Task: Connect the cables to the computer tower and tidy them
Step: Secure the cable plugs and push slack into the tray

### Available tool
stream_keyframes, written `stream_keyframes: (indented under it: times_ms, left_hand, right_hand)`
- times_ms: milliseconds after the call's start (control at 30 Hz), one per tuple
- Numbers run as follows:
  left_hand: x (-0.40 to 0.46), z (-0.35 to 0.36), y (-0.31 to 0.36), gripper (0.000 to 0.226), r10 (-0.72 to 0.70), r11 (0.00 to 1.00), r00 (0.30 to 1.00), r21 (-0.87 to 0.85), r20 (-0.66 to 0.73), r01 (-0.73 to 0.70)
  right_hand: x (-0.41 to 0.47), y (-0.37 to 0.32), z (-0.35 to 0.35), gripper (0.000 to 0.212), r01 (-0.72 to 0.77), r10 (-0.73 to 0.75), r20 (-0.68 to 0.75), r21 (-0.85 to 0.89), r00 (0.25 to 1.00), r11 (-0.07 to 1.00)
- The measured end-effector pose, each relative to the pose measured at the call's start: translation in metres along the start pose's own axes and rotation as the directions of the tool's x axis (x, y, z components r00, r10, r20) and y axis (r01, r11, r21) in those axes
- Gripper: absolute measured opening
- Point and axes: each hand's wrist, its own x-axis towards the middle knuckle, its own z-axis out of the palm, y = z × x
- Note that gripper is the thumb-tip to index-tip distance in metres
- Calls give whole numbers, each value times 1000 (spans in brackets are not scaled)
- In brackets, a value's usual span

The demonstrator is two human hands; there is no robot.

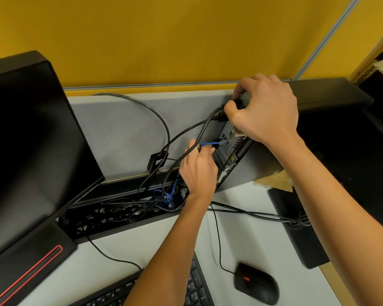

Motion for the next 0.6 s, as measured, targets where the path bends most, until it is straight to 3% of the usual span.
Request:
stream_keyframes:
  times_ms: [233, 333, 467, 533, 600]
  left_hand:
    - [0, 10, -3, 4, -6, 996, 995, -84, -98, -2]
    - [4, 8, -1, 9, -105, 981, 993, -173, -59, 94]
    - [4, 10, 0, 5, -296, 854, 953, -430, 63, 294]
    - [5, 9, -1, 7, -340, 762, 937, -560, 79, 324]
    - [4, 8, 2, 8, -372, 735, 925, -584, 78, 345]
  right_hand:
    - [-1, 2, 1, 24, 9, -9, -21, 5, 1000, 1000]
    - [0, 1, 2, 24, 10, -9, -31, 4, 999, 1000]
    - [0, 2, 2, 25, 11, -11, -25, 6, 1000, 1000]
    - [0, 3, 2, 26, 13, -13, -16, 2, 1000, 1000]
    - [0, 2, 1, 26, 10, -9, -7, 12, 1000, 1000]
